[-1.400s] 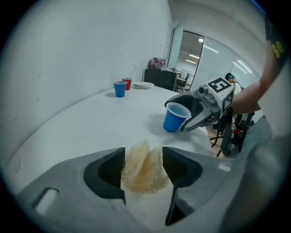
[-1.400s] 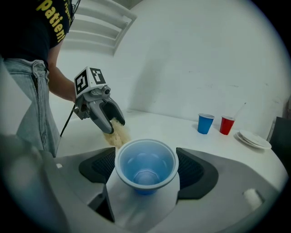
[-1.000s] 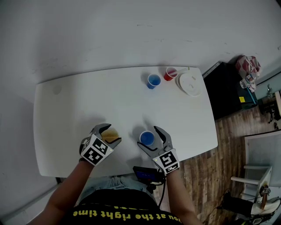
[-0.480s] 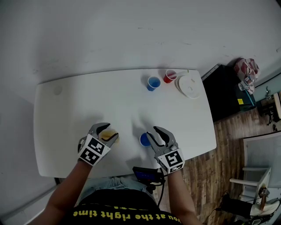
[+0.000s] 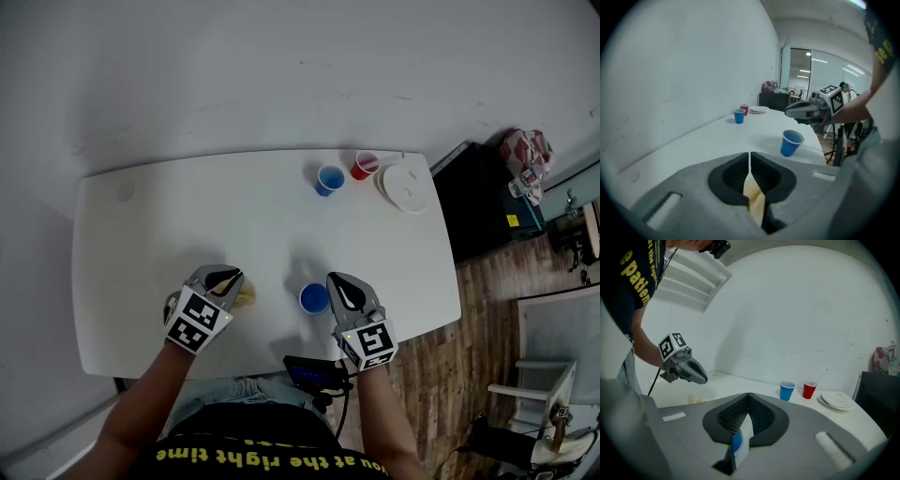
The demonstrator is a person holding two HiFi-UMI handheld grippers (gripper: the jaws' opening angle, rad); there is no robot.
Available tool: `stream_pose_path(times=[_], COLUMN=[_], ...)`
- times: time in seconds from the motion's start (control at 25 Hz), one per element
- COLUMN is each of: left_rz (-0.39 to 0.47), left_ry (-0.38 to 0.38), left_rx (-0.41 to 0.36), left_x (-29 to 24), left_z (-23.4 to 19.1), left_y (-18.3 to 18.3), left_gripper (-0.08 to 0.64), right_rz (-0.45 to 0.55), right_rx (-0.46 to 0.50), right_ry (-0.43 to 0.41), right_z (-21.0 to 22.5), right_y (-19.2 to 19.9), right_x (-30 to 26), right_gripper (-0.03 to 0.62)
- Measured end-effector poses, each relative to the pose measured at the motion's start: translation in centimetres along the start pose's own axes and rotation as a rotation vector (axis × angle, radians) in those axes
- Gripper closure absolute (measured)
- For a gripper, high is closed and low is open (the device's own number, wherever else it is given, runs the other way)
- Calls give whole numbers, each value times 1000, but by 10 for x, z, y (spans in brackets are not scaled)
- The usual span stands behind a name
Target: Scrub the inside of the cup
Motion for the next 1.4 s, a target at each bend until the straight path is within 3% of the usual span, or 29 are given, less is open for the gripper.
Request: stream_pose_path(times=[0.24,0.52,0.8,1.12,1.4], left_rz=[61,221,268,420,483], left_ry=[-20,9,-37,-64,-84], left_rx=[2,126,63,59,62], left_x=[7,18,29,49,62], left_z=[-3,-11,-14,-15,-16], left_y=[-6,-10,-11,-24,-29], left_gripper=[555,555,555,555,555], right_rz=[38,103,151,214,242], right_rx=[-11,-48,-55,-70,-72], right_ry=[17,24,33,55,77], right_z=[4,3,1,-5,-5], right_y=[-12,-33,-48,-61,-64], right_x=[2,9,14,22,29], right_gripper=[584,584,584,584,584])
Point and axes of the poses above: the fingertips, and each gripper's own axes: x backward along the fingers, z to its right, y out of its underside, the point moved 8 cm from there along x, backward along the fingers
